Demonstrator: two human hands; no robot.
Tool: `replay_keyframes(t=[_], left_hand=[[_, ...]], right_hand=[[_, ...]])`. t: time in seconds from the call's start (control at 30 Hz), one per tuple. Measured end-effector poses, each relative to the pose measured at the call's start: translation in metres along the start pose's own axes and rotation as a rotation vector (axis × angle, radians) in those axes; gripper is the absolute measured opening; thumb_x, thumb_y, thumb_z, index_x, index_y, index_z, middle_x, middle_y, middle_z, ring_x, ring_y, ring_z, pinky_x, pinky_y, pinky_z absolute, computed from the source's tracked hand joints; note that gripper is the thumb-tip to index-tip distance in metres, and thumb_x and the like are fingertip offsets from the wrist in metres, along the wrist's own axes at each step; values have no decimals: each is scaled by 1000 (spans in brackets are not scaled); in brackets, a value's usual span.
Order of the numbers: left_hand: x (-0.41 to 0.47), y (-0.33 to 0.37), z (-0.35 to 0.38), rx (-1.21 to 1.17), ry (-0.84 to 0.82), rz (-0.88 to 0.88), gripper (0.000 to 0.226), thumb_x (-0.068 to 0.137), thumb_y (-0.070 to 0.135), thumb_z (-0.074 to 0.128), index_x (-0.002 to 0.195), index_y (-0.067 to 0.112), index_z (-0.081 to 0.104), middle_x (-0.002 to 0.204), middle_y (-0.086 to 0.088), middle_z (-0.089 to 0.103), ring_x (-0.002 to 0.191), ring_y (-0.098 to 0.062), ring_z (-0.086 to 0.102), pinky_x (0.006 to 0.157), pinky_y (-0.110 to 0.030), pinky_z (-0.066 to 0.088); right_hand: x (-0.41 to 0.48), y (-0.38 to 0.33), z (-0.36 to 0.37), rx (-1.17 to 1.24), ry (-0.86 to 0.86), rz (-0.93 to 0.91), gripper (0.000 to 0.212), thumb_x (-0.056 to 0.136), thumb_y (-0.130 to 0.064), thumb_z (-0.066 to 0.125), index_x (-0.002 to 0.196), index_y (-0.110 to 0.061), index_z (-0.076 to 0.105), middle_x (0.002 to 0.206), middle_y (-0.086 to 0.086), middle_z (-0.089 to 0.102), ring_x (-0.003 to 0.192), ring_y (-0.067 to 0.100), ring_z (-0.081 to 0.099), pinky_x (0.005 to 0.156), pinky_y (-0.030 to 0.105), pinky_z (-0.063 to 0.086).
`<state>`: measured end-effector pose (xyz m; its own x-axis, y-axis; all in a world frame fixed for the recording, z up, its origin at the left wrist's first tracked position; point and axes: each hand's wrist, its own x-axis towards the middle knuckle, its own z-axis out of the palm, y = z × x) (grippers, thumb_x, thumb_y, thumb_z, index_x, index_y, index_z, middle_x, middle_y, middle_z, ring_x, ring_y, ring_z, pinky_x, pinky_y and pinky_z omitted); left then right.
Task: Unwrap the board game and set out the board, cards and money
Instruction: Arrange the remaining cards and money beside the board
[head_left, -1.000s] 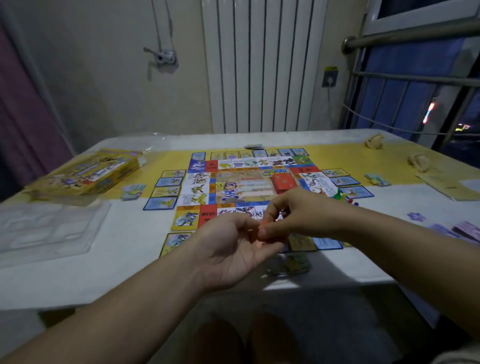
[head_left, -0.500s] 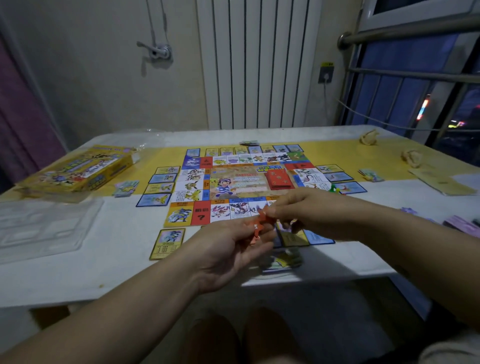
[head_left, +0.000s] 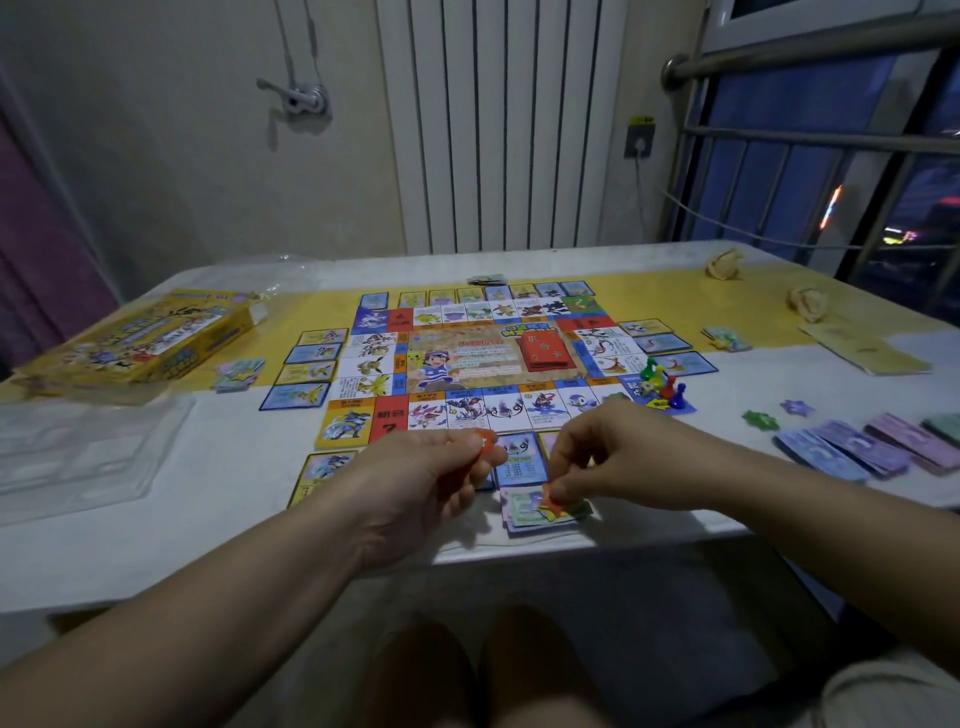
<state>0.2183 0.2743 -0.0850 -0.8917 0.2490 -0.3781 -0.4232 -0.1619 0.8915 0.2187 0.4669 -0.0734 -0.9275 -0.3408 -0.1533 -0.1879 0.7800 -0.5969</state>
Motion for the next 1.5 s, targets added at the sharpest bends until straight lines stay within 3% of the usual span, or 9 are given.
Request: replay_keyframes(t=[0.13,0.3,0.57,0.8,0.97,1.1,1.2,1.3,1.5], left_hand=[[2,1,1,193,-32,68,16,95,13,52,87,5,62,60,2,63,48,-2,48,44,-13,42],[4,10,22,411,-121,233,15,98,17,46,89,10,56,56,7,54,44,-3,40,43,-15,34],[43,39,72,360,-196,254,24,100,19,44,78,12,50,50,5,44,42,-6,27,43,-18,19],[101,63,107,-70,-195,-64,20,101,15,39,86,8,51,61,0,42,46,-7,31,39,-14,25],[129,63,121,-163,-235,-133,23,97,0,29,94,4,52,67,-5,45,53,-9,36,39,-15,34],[142,59,116,-58,-201,-85,18,98,3,44,101,0,62,67,-3,59,50,-6,51,43,-13,45],[147,60,107,-33,-180,-52,17,96,5,50,100,-2,65,69,-3,68,51,-4,56,43,-12,46],[150,62,98,-50,-161,-58,15,93,9,55,94,-3,64,66,-3,69,48,-2,54,37,-10,40],[143,68,67,71,-214,15,20,98,17,48,84,4,55,61,-2,47,43,-5,36,35,-13,28]], right_hand=[[-1,-1,-6,-2,187,-60,7,87,-29,65,90,-24,69,81,-13,63,61,-19,49,55,2,37],[-1,-8,-15,474,167,-31,13,81,-34,66,83,-21,68,72,-6,70,57,-1,56,55,17,41],[18,22,-50,753,339,-28,8,75,-16,71,76,-10,65,66,2,67,62,12,56,62,25,44],[47,122,-131,326,758,223,11,89,-13,63,79,-11,68,71,0,66,59,8,53,51,14,41],[70,186,-151,96,735,419,19,90,-17,63,97,-1,72,96,14,70,78,17,60,67,27,43],[83,201,-151,-54,731,467,28,92,-30,60,108,-10,70,112,8,68,100,23,61,80,31,45],[87,171,-146,49,760,311,27,93,-27,58,110,-9,69,109,5,67,94,16,58,70,25,43],[86,118,-133,270,567,141,24,93,-29,58,105,-13,70,94,-3,68,74,1,56,59,10,41],[103,47,-96,426,259,19,15,86,-28,67,91,-15,71,80,1,68,71,12,54,65,27,43]])
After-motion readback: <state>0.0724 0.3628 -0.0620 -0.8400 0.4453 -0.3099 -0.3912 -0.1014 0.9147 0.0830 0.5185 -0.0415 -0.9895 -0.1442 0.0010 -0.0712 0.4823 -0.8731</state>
